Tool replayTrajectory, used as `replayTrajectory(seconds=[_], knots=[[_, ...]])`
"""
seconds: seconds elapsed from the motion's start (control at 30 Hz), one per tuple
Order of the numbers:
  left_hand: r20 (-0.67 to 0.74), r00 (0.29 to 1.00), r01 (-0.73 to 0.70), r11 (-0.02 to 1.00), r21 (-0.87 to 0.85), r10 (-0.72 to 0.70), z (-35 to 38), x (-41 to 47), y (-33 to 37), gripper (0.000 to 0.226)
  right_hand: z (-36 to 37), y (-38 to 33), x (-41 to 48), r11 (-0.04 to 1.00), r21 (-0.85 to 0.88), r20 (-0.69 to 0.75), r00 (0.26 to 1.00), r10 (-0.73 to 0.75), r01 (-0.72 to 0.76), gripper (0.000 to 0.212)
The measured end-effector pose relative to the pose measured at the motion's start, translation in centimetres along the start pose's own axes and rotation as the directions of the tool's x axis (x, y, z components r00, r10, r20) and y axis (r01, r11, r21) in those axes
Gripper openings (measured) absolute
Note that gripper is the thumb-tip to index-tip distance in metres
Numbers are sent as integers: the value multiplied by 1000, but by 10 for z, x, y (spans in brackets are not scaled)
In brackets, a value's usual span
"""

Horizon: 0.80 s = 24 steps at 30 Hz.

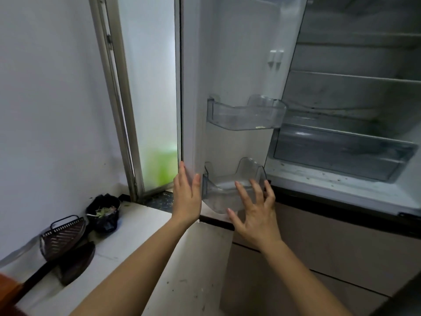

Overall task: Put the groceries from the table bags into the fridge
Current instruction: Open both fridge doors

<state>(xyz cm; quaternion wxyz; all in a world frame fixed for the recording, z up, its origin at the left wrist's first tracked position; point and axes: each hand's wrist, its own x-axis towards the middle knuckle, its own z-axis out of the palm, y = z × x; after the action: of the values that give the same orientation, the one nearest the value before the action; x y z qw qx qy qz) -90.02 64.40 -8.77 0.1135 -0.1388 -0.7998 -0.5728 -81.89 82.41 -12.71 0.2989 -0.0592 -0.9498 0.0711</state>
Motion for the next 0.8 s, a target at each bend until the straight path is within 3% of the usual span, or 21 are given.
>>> replayTrajectory(seconds=[0.2, 0.33, 0.43, 0.57, 0.8], knots=[[32, 999, 6, 999, 39, -7, -4, -2, -1, 68, -9, 4, -11, 997, 78, 137, 990, -40, 29, 99], [41, 999, -3, 960, 281, -9, -31, -28, -15, 54, -17, 5, -26, 988, 146, 149, 987, -64, 42, 86], [-31, 998, 61, 852, 521, -52, -52, -91, -37, 56, -2, 2, -50, 977, 210, 91, 994, -52, 32, 69], [-128, 981, 191, 602, 775, -146, -96, -176, -57, 66, 31, -33, -89, 951, 306, 148, 983, -105, 56, 66], [-417, 883, 468, 351, 811, -215, -237, -285, -49, 61, 49, -198, -136, 826, 490, 228, 874, -430, 279, 67]])
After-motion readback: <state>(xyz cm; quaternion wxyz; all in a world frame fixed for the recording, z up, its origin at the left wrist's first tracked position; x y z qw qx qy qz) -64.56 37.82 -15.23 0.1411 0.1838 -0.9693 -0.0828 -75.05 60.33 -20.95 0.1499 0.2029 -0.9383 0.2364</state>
